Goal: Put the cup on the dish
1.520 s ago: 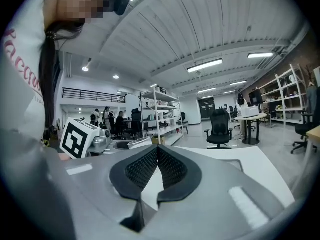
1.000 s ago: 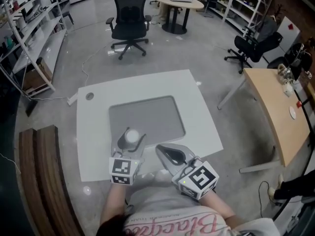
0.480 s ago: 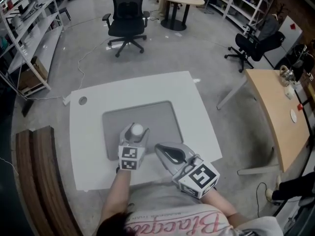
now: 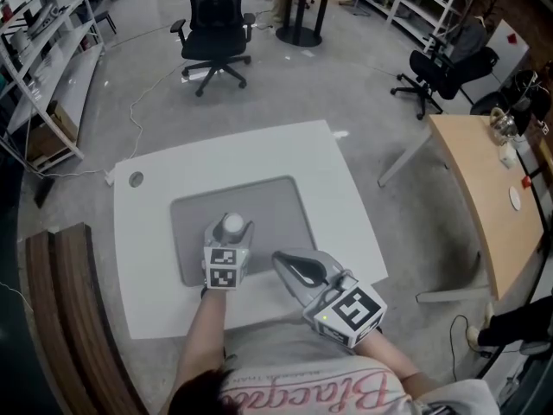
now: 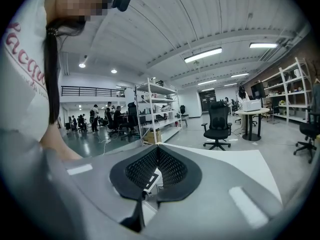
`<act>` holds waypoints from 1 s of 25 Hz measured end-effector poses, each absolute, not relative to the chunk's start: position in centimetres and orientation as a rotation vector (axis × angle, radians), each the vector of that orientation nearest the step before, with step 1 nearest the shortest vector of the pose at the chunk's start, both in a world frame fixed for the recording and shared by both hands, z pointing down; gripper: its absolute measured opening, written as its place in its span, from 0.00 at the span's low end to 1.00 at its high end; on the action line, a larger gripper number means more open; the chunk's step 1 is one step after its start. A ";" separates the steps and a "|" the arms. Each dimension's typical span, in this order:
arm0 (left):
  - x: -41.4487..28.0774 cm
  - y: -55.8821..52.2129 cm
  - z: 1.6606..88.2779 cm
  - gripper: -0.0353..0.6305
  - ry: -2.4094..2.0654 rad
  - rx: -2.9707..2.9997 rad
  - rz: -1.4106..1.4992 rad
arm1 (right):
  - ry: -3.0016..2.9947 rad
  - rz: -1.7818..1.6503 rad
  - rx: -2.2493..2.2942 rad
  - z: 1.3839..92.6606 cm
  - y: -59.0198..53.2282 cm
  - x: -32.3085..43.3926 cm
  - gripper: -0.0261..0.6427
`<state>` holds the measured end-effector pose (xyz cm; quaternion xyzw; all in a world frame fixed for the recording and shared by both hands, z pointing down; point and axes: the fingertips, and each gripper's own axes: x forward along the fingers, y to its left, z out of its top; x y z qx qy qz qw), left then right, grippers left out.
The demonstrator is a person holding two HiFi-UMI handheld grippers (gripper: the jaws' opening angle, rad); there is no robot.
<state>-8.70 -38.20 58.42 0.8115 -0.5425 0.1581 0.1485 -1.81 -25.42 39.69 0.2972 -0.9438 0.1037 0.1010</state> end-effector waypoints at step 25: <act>-10.2 -35.4 52.8 0.73 -1.621 2.306 0.341 | -2.865 0.302 0.913 38.5 -24.7 -1.8 0.04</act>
